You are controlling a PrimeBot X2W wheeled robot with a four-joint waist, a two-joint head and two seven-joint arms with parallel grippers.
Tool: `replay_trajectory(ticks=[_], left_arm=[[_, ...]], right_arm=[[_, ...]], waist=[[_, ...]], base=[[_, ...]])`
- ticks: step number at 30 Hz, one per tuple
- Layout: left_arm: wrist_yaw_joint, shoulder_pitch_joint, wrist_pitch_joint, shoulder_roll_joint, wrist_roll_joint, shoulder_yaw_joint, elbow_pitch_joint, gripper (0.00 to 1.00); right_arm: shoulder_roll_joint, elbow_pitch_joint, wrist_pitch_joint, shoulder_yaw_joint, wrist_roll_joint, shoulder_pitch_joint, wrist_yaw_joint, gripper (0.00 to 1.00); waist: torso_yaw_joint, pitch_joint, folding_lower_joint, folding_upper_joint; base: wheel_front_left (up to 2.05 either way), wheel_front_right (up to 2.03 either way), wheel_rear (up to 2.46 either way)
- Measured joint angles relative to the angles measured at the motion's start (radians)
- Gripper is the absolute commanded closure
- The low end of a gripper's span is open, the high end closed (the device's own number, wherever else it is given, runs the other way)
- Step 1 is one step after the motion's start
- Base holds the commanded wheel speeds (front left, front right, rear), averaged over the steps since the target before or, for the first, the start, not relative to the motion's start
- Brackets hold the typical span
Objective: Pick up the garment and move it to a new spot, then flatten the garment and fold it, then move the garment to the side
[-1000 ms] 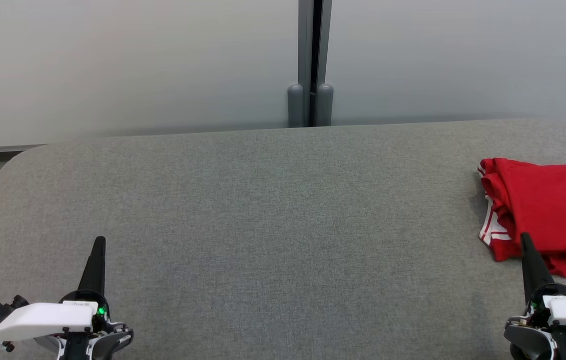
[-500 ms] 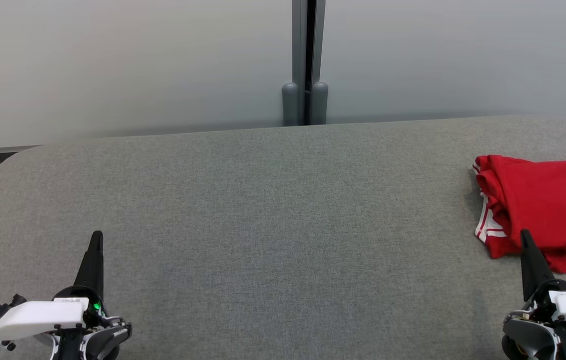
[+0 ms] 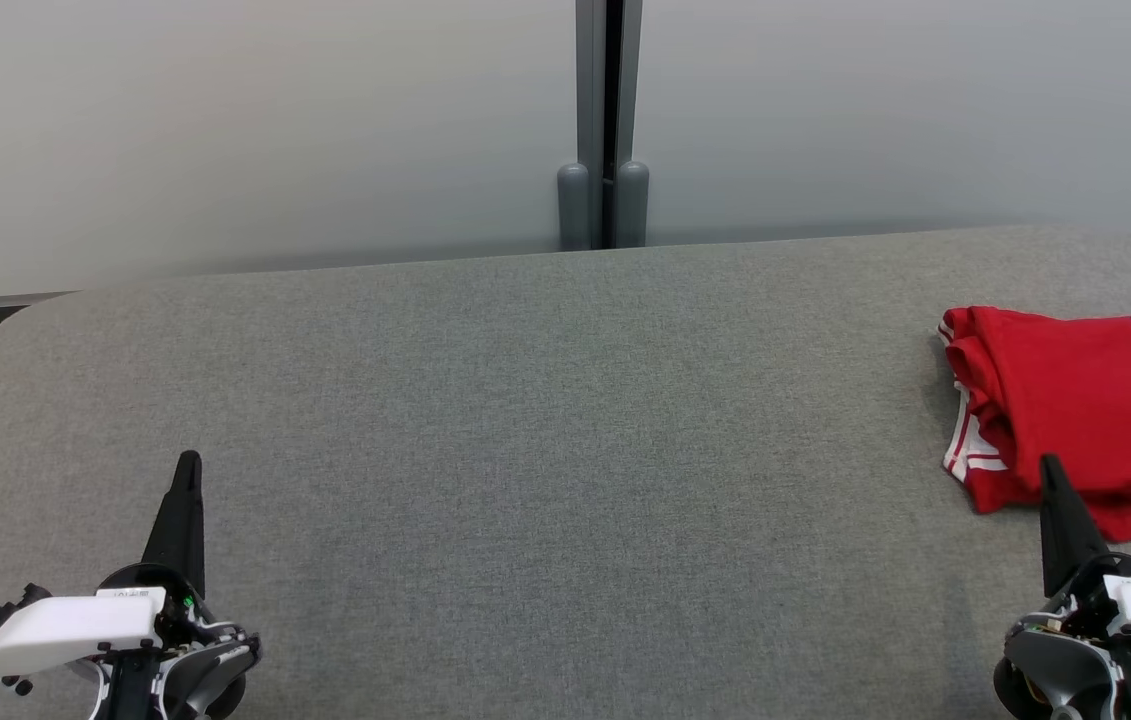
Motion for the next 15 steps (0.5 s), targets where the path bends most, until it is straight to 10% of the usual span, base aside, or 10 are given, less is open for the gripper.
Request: replay_trajectory(ticks=[15], left_arm=[[0.000,0.000,0.000,0.000,0.000,0.000,0.000,1.00]], right_arm=[[0.000,0.000,0.000,0.000,0.000,0.000,0.000,1.00]], waist=[[0.000,0.000,0.0000,0.0000]], base=[[0.00,0.00,0.00]])
